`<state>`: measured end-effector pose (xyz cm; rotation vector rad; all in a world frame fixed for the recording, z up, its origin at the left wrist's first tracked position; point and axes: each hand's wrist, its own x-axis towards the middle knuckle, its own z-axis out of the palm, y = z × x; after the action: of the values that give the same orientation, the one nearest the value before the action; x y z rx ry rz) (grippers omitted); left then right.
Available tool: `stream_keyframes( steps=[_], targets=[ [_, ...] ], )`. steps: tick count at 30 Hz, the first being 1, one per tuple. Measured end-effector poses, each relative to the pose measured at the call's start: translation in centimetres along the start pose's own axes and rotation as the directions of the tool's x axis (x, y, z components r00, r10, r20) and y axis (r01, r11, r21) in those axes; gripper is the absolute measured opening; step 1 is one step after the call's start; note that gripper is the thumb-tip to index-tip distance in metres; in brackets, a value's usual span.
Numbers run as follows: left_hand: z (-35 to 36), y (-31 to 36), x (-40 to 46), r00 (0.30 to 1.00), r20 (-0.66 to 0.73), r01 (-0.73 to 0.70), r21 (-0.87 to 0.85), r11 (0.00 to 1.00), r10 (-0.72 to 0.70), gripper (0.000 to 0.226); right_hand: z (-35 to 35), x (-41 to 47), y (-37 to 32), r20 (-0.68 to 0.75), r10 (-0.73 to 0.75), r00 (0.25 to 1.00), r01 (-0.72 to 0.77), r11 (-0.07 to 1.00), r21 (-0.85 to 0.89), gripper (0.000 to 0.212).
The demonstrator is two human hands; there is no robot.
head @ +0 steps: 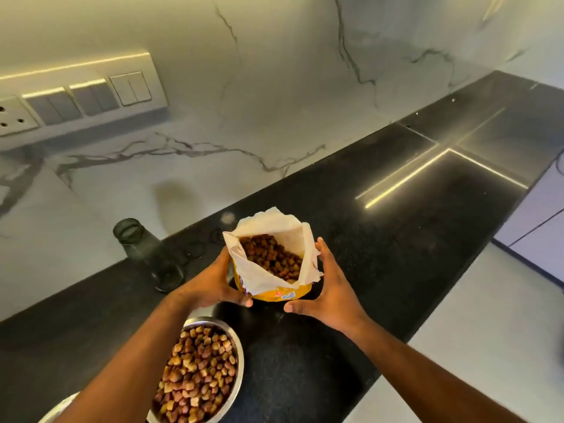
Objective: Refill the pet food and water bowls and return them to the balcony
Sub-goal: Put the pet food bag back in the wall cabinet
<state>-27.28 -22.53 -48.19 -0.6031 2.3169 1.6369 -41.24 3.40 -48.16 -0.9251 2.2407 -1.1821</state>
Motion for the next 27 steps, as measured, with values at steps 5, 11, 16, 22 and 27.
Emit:
stream_keyframes(
  steps=[5, 11, 16, 22, 27],
  targets=[
    [-0.1, -1.3, 2.6, 1.0, 0.009, 0.003, 0.025, 1.0, -0.003, 0.125, 1.7, 2.0, 2.6, 0.059, 0.019, 0.998, -0.022, 0.998, 0.063, 0.146],
    [-0.1, -2.4, 3.6, 1.0, 0.008, -0.006, 0.01, 1.0, 0.006, 0.121, 3.2, 4.5, 4.9, 0.13, 0.093, 0.987, -0.113, 0.982, 0.154, 0.123],
    [0.2, -1.8, 3.2, 0.991, -0.121, -0.048, 0.016, 0.999, 0.049, 0.096, 3.1, 5.2, 5.6, 0.118, 0.102, 0.988, -0.115, 0.987, 0.111, 0.1],
    [0.6, 0.0, 0.6, 0.972, -0.22, -0.092, -0.041, 0.995, 0.081, 0.075, 1.9, 4.6, 3.6, 0.082, 0.017, 0.996, -0.025, 0.995, 0.092, 0.092],
    [0.3, 3.8, -4.1, 0.946, -0.291, -0.152, -0.018, 0.988, 0.141, 0.055, -0.2, 3.1, -0.1, 0.103, -0.1, 0.99, 0.079, 0.979, 0.19, 0.094]
  ],
)
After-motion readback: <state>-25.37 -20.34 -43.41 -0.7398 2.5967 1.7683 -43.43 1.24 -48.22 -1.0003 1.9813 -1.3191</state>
